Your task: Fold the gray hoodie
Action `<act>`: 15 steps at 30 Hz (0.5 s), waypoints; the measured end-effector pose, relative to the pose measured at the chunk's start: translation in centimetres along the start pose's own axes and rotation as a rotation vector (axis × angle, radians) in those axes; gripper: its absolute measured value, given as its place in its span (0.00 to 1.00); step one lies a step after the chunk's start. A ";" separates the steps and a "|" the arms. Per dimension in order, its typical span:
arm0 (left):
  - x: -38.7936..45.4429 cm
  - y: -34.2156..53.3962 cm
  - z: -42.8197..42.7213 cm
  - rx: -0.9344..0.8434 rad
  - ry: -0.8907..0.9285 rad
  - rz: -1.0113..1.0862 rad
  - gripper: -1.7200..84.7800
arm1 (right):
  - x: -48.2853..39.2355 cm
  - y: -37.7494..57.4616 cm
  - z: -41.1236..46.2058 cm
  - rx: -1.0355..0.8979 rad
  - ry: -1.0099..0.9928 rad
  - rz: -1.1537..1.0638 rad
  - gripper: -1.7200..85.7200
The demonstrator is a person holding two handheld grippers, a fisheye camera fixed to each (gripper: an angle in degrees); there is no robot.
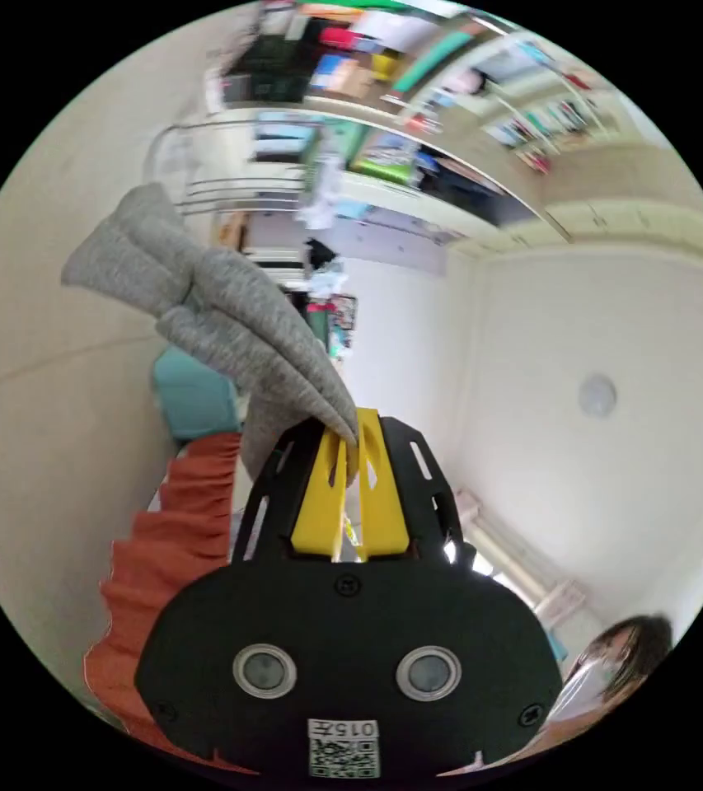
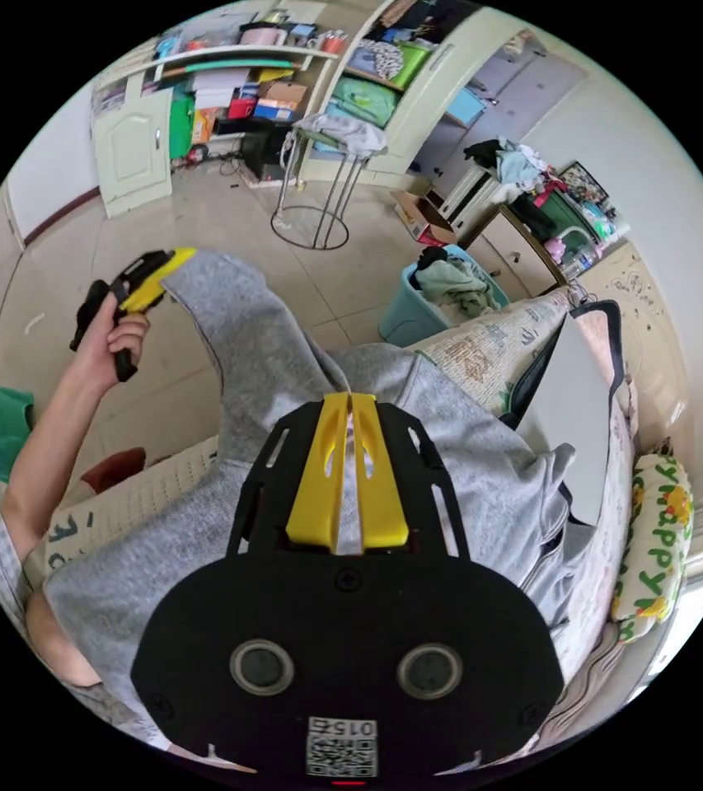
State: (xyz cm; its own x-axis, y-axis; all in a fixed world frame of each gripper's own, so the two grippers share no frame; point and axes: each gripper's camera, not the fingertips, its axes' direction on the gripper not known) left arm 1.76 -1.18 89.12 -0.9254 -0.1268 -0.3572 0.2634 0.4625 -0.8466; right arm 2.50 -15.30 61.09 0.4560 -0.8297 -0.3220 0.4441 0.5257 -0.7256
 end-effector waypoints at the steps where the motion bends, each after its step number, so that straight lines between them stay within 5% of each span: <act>1: 5.8 1.3 2.8 -0.082 0.043 0.135 0.01 | 1.5 1.3 -2.1 0.026 -0.027 0.047 0.01; 5: 21.9 12.0 12.7 -0.452 0.164 0.542 0.01 | 6.1 7.3 -9.1 0.116 -0.158 0.144 0.01; 7: 28.5 24.2 18.8 -0.786 0.222 0.770 0.01 | 9.2 13.3 -13.8 0.183 -0.262 0.209 0.02; 10: 30.2 41.3 24.0 -1.235 0.106 1.005 0.02 | 13.3 22.9 -18.5 0.262 -0.351 0.357 0.03; 15: 29.4 57.8 25.6 -1.509 -0.139 1.321 0.02 | 17.9 39.2 -20.8 0.201 -0.253 0.579 0.02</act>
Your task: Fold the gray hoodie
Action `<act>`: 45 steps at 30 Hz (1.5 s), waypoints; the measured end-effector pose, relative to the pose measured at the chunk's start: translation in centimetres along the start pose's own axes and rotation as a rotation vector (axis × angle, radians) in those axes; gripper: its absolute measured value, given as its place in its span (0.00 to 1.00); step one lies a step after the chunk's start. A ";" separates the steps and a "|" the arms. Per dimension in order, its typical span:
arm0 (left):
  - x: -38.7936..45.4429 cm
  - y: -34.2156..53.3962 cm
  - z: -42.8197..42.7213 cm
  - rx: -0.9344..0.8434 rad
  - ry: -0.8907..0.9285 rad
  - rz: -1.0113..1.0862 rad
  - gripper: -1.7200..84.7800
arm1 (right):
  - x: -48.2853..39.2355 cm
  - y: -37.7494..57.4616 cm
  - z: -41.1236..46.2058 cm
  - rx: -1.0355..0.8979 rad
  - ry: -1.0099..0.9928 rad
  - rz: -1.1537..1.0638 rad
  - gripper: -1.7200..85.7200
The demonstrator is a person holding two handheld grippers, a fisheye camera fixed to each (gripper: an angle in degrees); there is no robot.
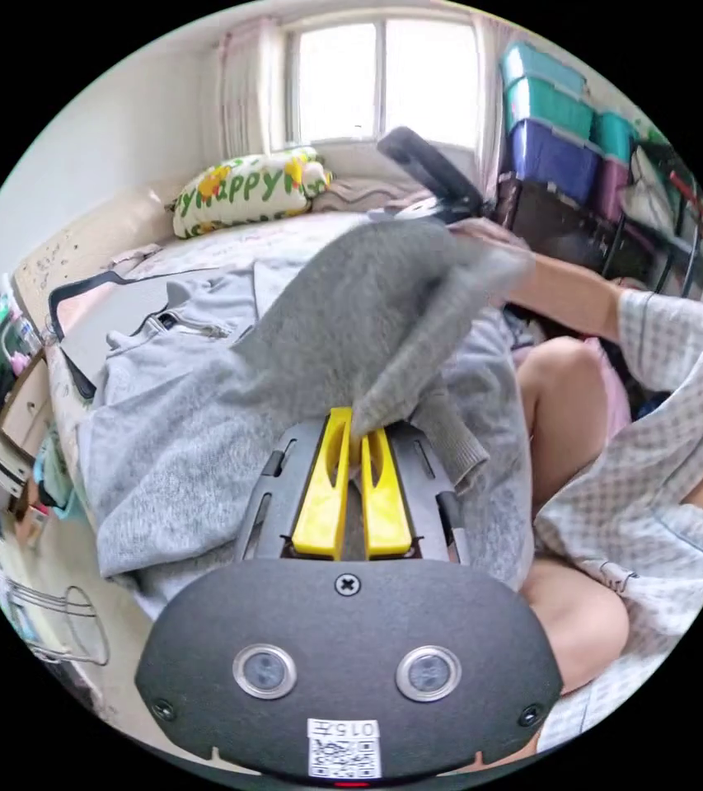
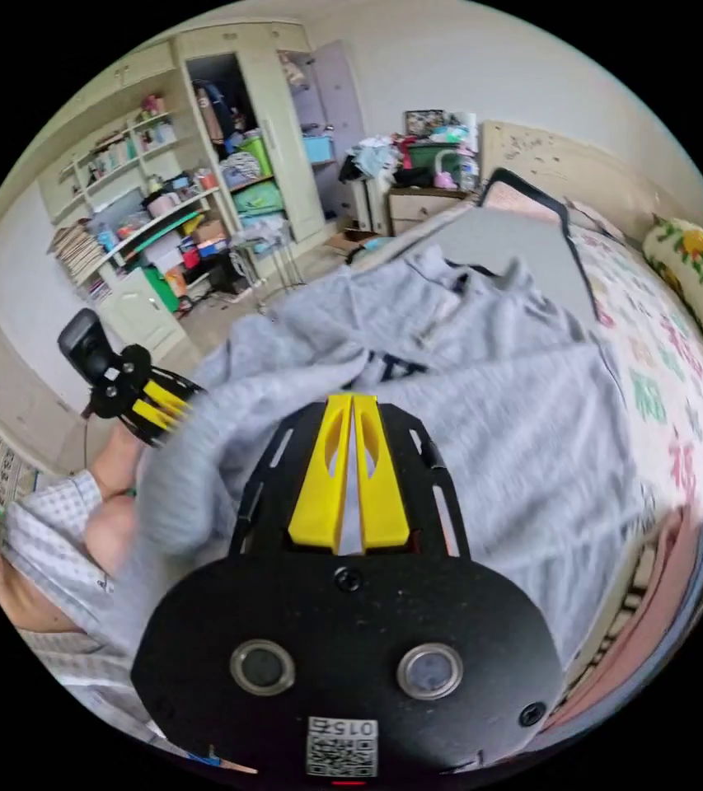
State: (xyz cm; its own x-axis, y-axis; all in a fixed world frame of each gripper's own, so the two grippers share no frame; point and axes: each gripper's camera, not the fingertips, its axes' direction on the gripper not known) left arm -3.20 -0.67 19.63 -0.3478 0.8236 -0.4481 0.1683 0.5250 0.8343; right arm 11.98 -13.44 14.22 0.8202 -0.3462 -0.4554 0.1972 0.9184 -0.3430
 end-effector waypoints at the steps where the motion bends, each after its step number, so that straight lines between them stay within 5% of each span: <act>1: 1.5 -1.0 0.4 -0.012 -0.049 0.003 0.02 | 2.7 2.4 -1.7 0.018 -0.036 0.084 0.02; 6: 5.0 -3.9 1.9 -0.086 -0.117 -0.013 0.02 | 8.3 7.3 -9.3 0.144 -0.515 0.096 0.03; 12: 7.5 -4.7 0.0 -0.064 -0.109 -0.081 0.03 | 6.5 7.6 -13.6 0.007 -0.320 -0.031 0.11; 19: 11.2 -6.9 -0.2 -0.091 -0.177 -0.094 0.04 | 2.7 7.1 -11.0 -0.325 -0.457 -0.213 0.11; 26: 14.1 -6.1 2.9 -0.168 -0.180 -0.051 0.03 | 2.5 7.4 -18.8 -0.158 -0.223 -0.260 0.07; 37: 9.2 0.0 -3.7 0.102 0.012 -0.289 0.02 | 2.7 8.5 -19.6 -0.279 -0.166 -0.253 0.07; 45: 3.5 10.5 -11.0 0.292 -0.246 -0.652 0.04 | 3.4 8.5 -21.2 -0.233 -0.119 -0.177 0.06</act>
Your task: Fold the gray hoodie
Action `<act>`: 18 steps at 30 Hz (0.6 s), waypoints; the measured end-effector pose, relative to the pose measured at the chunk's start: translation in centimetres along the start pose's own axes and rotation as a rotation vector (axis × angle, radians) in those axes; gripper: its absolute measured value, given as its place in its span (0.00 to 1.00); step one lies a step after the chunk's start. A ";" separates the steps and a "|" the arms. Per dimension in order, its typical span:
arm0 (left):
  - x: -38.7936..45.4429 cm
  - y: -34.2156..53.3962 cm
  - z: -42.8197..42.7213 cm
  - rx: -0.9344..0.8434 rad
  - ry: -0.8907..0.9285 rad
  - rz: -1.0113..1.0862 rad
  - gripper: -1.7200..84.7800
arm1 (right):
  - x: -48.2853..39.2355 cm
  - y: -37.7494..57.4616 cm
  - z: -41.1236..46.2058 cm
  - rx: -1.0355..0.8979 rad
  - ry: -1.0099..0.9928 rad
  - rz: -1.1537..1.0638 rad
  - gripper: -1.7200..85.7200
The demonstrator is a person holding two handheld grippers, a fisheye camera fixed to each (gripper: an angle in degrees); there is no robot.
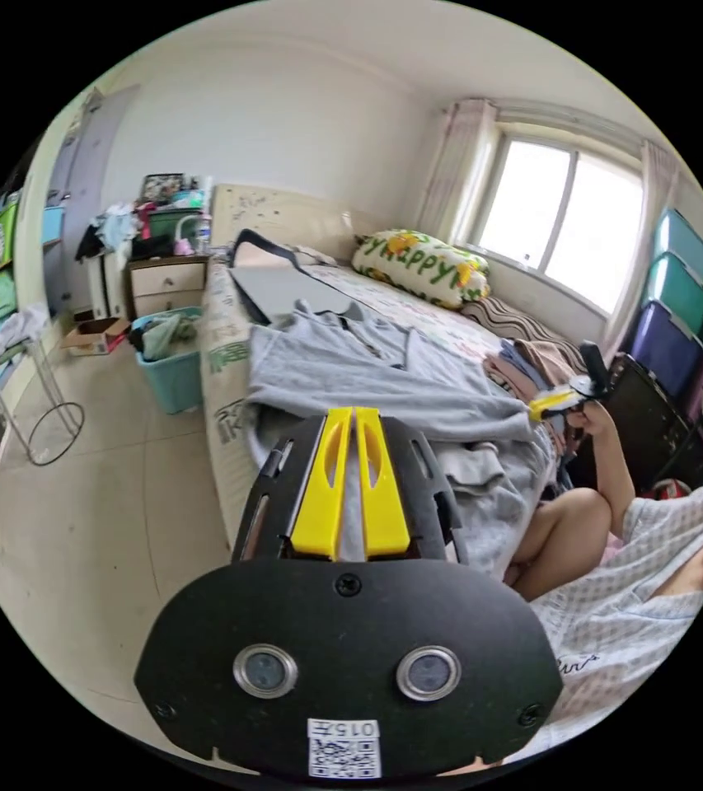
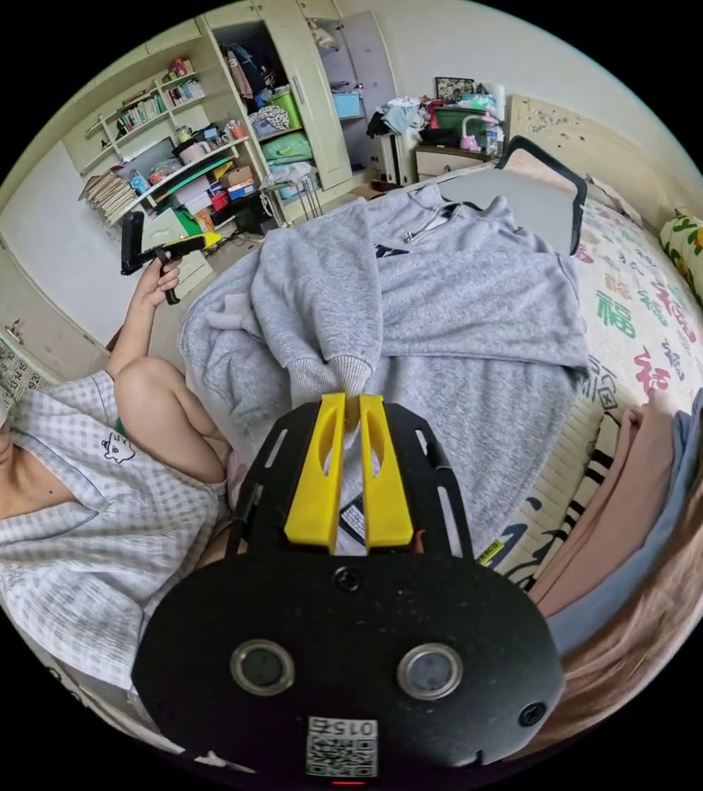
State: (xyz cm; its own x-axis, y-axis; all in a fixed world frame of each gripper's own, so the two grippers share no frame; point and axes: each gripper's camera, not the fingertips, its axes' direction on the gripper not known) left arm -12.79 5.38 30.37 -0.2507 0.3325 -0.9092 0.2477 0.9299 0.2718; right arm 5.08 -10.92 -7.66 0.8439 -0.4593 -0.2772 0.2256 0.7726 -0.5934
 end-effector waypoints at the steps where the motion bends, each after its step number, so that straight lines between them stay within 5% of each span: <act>1: -1.1 0.2 -0.1 -0.011 -0.045 -0.013 0.05 | 0.3 -0.2 0.8 -0.032 -0.020 0.009 0.06; 12: -4.1 -0.2 6.1 -0.193 -0.193 0.085 0.12 | 1.1 -3.1 0.0 0.100 0.256 0.195 0.06; 18: -4.3 -1.4 6.7 -0.209 -0.211 0.157 0.12 | 1.5 -3.4 2.2 -0.023 0.086 0.157 0.07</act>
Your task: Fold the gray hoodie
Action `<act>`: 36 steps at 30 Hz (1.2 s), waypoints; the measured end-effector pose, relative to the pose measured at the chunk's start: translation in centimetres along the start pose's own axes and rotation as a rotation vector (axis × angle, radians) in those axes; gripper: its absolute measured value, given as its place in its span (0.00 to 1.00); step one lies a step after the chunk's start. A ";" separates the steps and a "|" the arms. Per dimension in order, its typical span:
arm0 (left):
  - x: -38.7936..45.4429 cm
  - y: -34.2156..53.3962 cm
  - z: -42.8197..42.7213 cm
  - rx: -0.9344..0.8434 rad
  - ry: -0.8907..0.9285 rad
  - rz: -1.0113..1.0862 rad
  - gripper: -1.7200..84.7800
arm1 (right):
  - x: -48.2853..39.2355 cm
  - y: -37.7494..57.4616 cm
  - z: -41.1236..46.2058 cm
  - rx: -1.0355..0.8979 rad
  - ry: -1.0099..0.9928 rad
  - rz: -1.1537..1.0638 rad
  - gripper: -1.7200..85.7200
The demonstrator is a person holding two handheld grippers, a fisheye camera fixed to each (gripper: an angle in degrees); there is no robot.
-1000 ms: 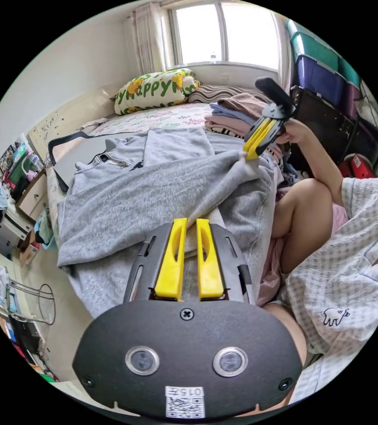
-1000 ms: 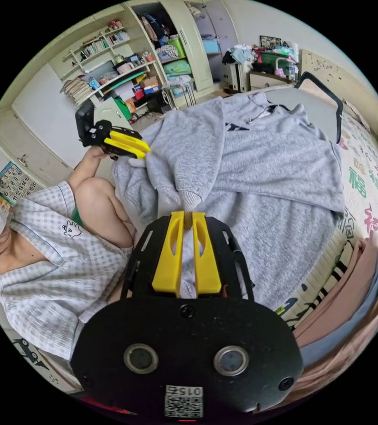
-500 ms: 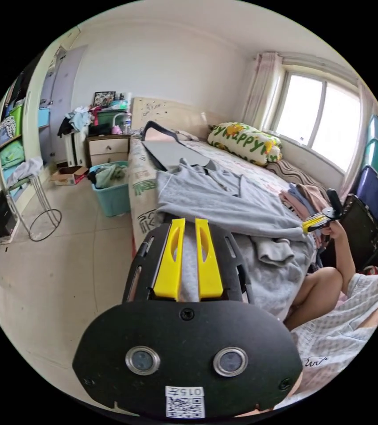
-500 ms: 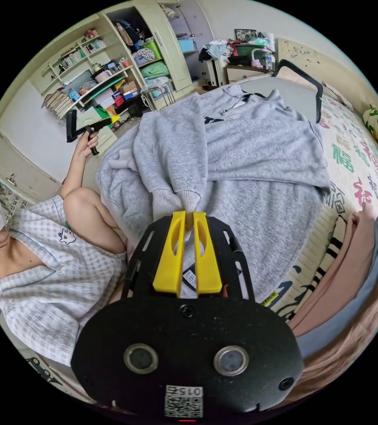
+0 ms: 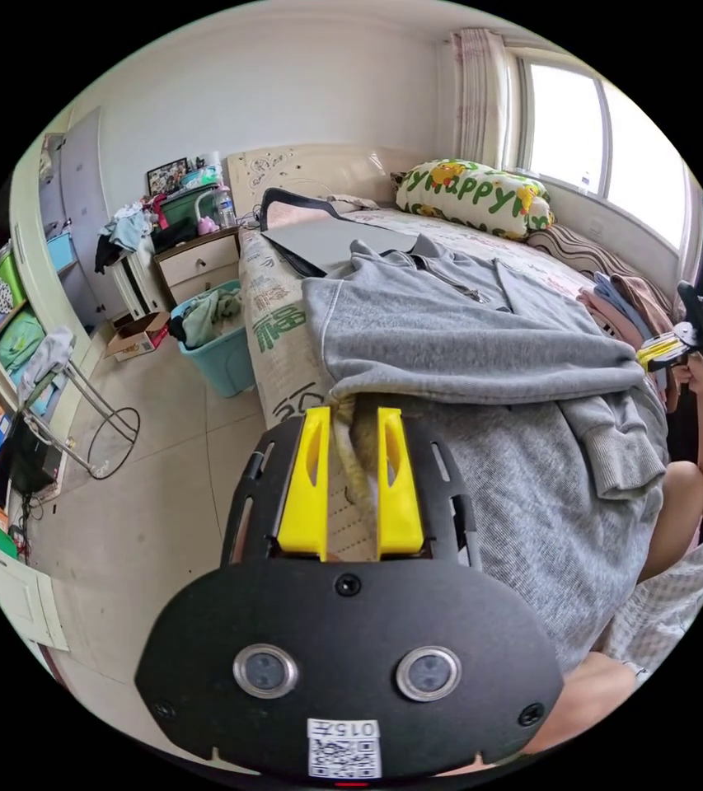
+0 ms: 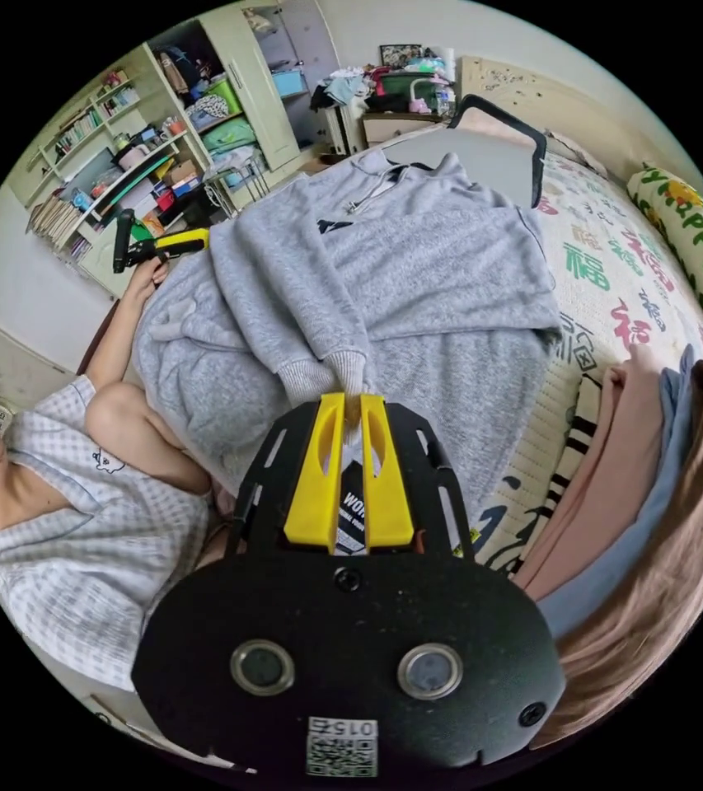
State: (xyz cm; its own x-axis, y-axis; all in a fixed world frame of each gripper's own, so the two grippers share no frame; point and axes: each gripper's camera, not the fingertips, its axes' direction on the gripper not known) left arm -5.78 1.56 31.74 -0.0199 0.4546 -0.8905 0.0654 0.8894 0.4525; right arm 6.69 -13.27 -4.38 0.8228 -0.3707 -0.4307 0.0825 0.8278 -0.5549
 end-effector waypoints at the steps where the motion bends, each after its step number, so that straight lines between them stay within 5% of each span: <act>1: 0.1 0.2 -0.5 0.000 -0.009 0.019 0.12 | 0.3 0.1 -0.3 0.001 -0.042 0.003 0.08; 10: 0.3 1.9 -4.4 0.104 -0.104 0.144 0.13 | -2.8 -7.9 -5.3 0.278 -0.009 -0.084 0.06; 22: -0.4 3.3 -2.8 0.140 -0.082 0.142 0.10 | -12.2 -39.4 19.2 -0.061 0.038 -0.306 0.12; 36: -3.3 3.8 -6.5 0.164 -0.152 0.171 0.04 | -13.2 -51.2 30.2 -0.106 0.099 -0.267 0.01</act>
State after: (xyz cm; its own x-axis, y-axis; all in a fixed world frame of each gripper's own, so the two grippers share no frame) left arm -11.93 3.72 36.73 0.1539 0.5739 -0.8043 0.2157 0.7749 0.5942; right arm 8.57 -38.03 51.27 0.7204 -0.6132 -0.3239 0.2254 0.6487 -0.7269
